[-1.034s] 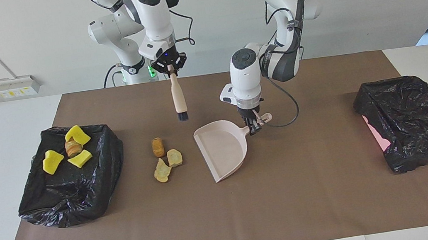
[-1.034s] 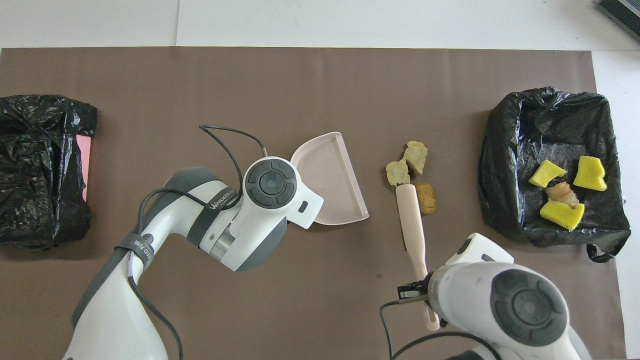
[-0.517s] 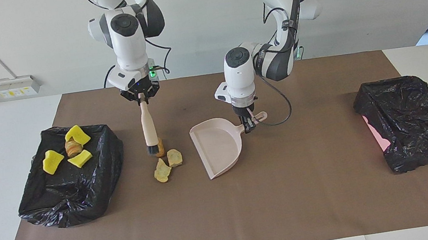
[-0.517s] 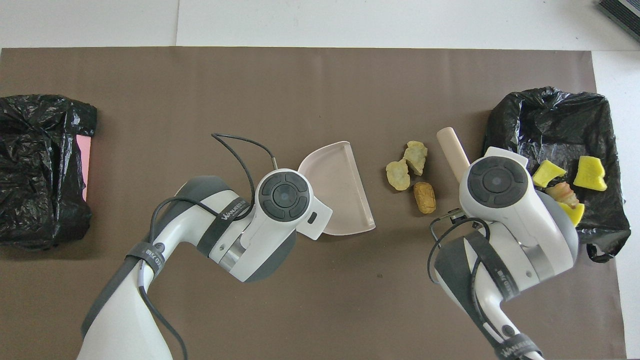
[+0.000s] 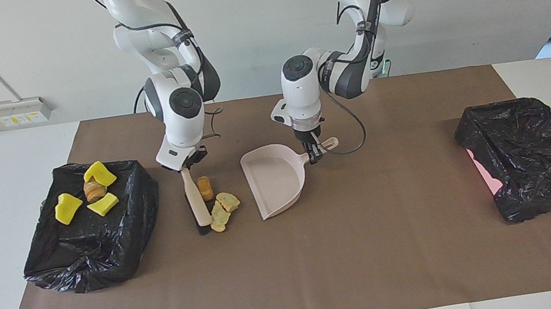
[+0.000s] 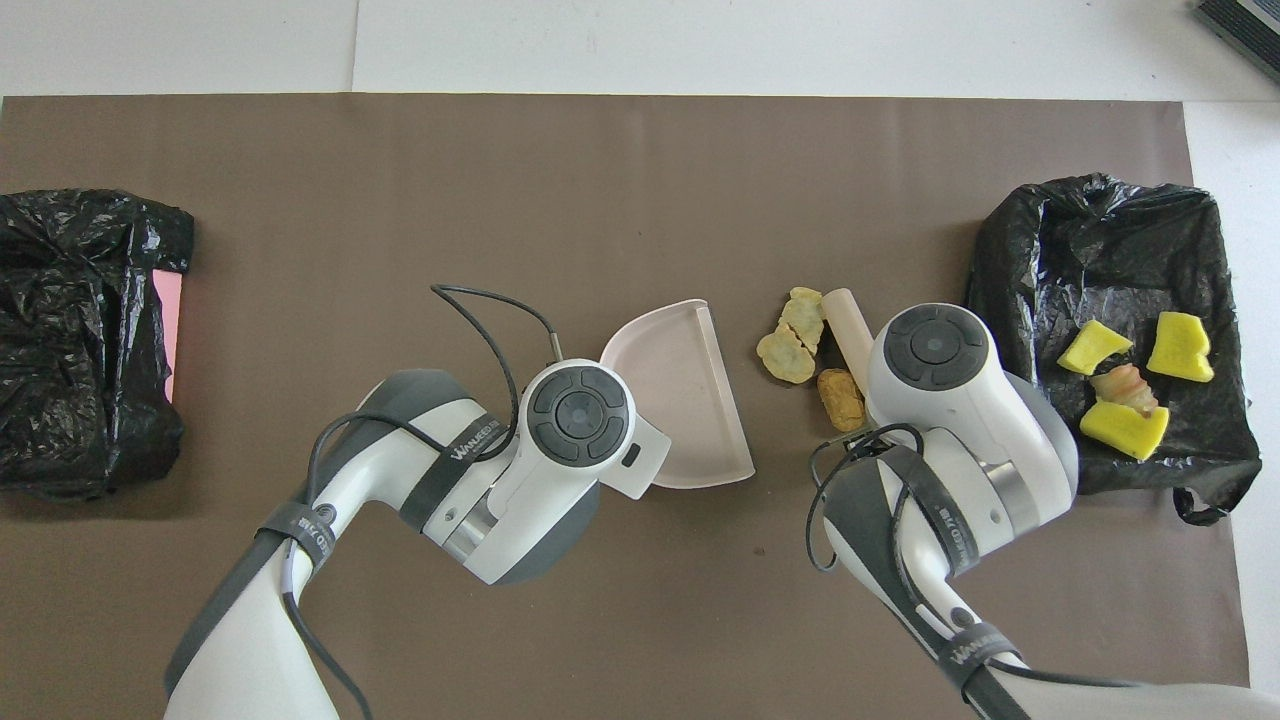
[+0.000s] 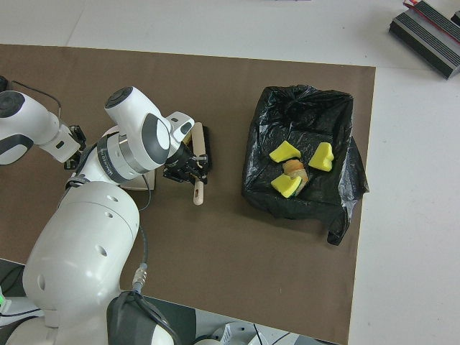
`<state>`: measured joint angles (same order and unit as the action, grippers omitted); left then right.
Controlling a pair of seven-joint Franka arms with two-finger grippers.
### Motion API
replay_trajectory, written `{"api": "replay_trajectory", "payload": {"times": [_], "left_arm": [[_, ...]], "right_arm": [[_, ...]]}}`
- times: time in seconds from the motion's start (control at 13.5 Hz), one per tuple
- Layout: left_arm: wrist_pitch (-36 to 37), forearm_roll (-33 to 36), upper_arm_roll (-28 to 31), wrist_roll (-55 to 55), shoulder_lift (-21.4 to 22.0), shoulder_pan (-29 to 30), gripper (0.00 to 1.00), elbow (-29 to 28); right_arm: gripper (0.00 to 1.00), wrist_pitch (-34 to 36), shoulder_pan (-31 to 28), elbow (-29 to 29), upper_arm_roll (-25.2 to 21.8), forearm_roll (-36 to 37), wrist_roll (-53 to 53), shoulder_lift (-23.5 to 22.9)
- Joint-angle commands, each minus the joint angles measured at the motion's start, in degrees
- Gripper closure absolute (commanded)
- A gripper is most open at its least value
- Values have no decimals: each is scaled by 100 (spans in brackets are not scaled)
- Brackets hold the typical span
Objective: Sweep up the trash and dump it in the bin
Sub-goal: 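Sweep the crumbs into the dustpan with the right gripper's brush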
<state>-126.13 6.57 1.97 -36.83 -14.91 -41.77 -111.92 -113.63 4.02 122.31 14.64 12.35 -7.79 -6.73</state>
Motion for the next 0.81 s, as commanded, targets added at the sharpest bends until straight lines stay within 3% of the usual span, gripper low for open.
{"api": "replay_trajectory", "payload": {"times": [0.0, 0.37, 0.52, 0.74], "left_arm": [[97, 55, 58, 88, 181, -51, 100, -277], [71, 55, 58, 71, 190, -16, 100, -304], [62, 55, 58, -52, 172, 115, 100, -295], [44, 29, 49, -744, 137, 361, 100, -242]], "right_arm": [[100, -282, 325, 3, 30, -1142, 189, -100], [100, -274, 898, -216, 30, -2840, 691, -118], [100, 276, 758, -557, -4, -2896, 700, -40], [100, 1077, 171, -691, -31, -2878, 647, 591]]}}
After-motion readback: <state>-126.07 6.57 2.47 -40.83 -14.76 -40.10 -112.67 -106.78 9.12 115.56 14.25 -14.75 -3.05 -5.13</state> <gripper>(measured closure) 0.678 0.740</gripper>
